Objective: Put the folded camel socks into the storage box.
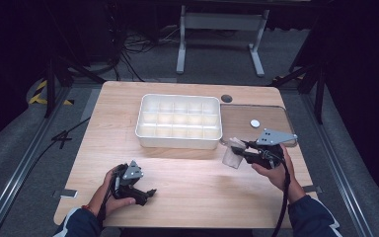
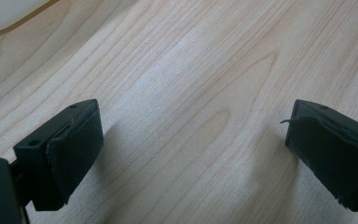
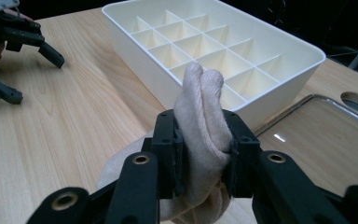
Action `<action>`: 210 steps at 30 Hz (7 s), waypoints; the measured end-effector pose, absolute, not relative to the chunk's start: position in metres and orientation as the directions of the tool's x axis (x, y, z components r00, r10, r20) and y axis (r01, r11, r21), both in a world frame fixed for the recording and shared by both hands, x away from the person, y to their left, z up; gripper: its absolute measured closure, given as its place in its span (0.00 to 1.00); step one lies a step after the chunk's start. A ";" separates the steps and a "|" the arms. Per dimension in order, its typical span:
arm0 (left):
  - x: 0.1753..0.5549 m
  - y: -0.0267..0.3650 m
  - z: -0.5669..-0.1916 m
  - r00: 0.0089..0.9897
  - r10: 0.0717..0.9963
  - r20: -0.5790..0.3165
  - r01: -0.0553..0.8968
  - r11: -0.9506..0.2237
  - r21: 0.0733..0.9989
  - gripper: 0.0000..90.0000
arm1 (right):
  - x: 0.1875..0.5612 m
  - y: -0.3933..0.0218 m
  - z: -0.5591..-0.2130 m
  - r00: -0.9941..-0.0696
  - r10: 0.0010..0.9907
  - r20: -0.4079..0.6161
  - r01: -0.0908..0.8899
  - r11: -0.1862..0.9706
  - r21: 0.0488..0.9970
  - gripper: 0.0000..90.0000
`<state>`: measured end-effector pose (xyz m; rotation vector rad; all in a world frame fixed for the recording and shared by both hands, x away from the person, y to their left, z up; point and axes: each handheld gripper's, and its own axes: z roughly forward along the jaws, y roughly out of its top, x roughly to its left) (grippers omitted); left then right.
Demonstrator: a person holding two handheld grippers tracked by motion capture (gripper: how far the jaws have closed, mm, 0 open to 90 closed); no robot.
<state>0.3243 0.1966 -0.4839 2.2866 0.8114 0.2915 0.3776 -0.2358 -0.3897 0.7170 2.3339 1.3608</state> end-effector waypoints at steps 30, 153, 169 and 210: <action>0.324 0.196 -0.484 0.778 0.628 -0.018 0.475 -0.569 0.672 0.05 | 0.431 -0.190 -0.345 -0.794 0.600 -0.093 0.188 0.388 0.902 0.78; 0.323 0.196 -0.484 0.774 0.634 -0.011 0.475 -0.569 0.671 0.05 | 0.502 -0.095 -0.401 -0.806 0.585 -0.092 0.420 0.673 0.608 0.51; 0.323 0.195 -0.484 0.778 0.627 -0.015 0.473 -0.571 0.671 0.05 | 0.506 -0.093 -0.410 -0.858 0.512 -0.032 0.416 0.731 0.541 0.83; 0.324 0.195 -0.484 0.781 0.624 -0.005 0.466 -0.578 0.669 0.04 | 0.505 -0.089 -0.416 -0.864 0.501 -0.048 0.419 0.768 0.484 0.79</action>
